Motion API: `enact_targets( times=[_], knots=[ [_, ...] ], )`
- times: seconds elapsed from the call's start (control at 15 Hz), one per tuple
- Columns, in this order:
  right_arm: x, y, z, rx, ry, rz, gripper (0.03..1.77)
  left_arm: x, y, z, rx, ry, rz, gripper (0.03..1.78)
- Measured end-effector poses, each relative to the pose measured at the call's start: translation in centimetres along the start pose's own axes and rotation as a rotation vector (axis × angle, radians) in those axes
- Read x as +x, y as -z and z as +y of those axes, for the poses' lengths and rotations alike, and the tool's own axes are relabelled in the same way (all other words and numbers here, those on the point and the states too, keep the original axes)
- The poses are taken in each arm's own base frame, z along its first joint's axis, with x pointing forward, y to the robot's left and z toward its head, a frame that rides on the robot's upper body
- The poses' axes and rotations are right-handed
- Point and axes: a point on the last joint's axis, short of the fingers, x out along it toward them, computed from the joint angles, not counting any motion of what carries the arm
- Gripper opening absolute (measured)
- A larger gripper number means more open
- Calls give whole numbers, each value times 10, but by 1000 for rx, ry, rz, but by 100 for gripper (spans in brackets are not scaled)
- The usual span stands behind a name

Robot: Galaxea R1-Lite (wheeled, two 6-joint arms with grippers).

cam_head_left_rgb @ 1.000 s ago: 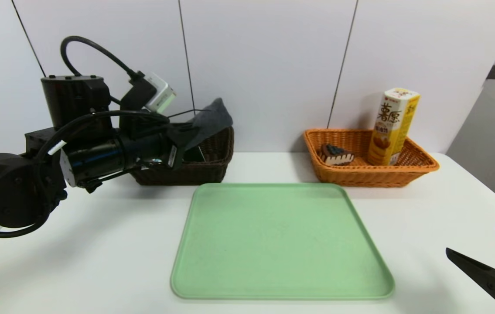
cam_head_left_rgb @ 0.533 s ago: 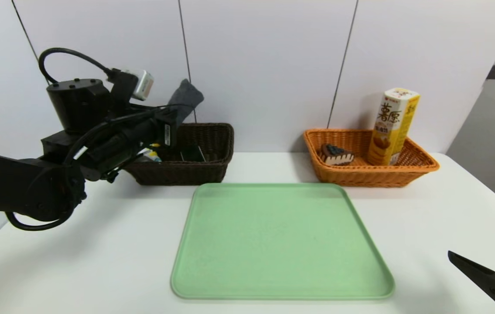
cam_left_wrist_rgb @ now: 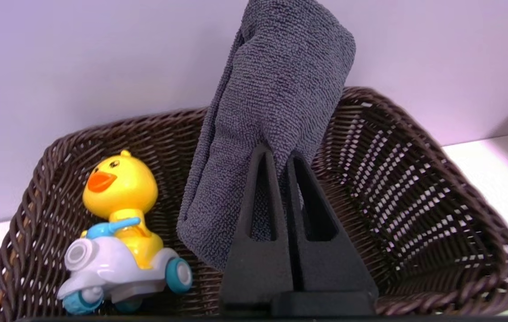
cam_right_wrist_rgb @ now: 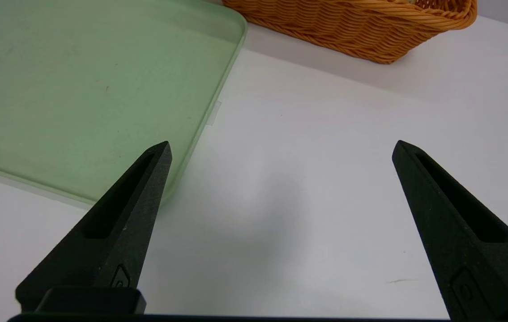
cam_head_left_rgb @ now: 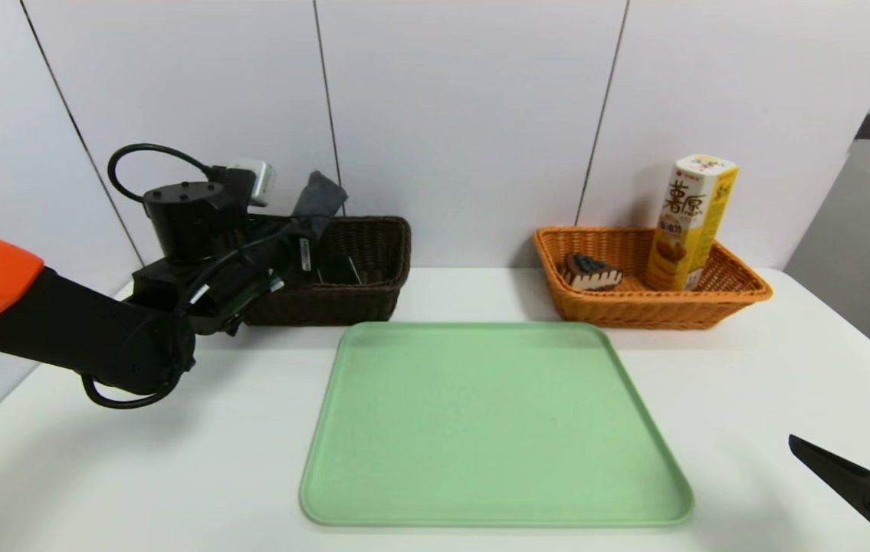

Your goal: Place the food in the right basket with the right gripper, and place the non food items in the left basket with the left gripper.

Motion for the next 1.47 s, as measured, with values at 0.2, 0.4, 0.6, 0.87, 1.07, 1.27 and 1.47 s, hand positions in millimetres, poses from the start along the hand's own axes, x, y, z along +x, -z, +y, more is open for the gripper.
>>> enact_targets(
  times=[0.2, 0.4, 0.6, 0.87, 1.07, 1.27, 1.47],
  knots=[
    [0, -1, 0, 0, 0, 0, 170, 4, 8, 1, 2, -19, 20, 8],
    [0, -1, 0, -1, 3, -1, 170, 6, 11, 1, 6, -21, 31, 8],
    [0, -1, 0, -2, 5, -4, 170, 7, 12, 2, 9, -63, 30, 22],
    [-2, 0, 0, -4, 4, -5, 170, 8, 7, 2, 4, -74, -29, 82],
    [-4, 0, 0, -6, 7, -12, 170, 9, 6, 3, -3, -71, -39, 110],
    [-5, -2, 0, -7, 14, -23, 170, 7, -6, 4, -7, -77, -75, 129],
    [-7, -12, -2, -1, 28, -54, 170, 1, -29, 23, 8, -126, -101, 142]
  ],
)
